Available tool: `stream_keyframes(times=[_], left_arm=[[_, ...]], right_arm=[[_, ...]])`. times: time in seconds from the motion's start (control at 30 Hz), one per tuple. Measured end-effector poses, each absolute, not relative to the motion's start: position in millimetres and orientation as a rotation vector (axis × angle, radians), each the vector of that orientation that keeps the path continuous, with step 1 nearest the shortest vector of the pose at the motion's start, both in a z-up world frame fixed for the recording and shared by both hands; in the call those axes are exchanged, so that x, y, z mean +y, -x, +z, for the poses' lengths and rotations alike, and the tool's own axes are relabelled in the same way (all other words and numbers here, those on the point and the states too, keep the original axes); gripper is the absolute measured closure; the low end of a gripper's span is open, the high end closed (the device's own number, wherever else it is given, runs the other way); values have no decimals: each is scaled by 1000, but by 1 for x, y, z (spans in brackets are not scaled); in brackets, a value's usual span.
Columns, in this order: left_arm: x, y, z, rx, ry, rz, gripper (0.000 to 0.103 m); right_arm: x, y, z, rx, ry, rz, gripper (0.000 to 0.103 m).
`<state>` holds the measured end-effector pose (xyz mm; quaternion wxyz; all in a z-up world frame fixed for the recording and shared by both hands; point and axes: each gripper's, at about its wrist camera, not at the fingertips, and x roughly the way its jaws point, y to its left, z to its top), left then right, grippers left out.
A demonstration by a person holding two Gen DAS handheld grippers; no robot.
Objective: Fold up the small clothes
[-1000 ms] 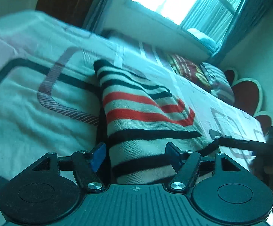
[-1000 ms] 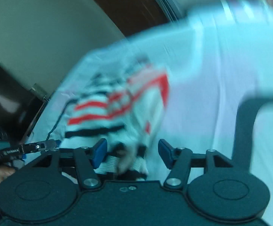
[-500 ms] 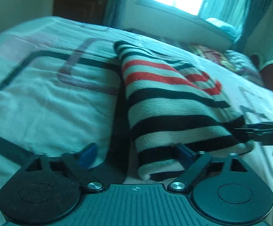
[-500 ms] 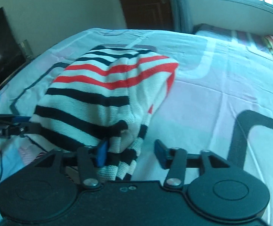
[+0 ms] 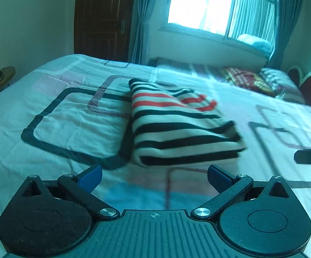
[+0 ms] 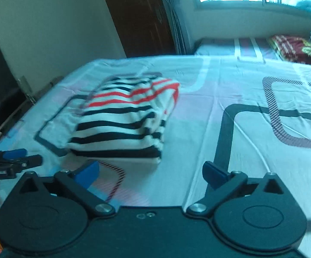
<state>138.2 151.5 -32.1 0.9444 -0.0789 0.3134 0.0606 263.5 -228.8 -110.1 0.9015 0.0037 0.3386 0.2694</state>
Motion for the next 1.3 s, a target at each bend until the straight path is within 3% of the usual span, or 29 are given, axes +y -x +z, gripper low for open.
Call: stream_keyframes(times=[0.53,1.3], left_arm=[[87,-25,37,496,84,65,0],[79,-4,45,467,83,63,0]], right_arm=[[-237,-135,-52,537,65,428,1],[-225,-111,-45,490,94,433,1]])
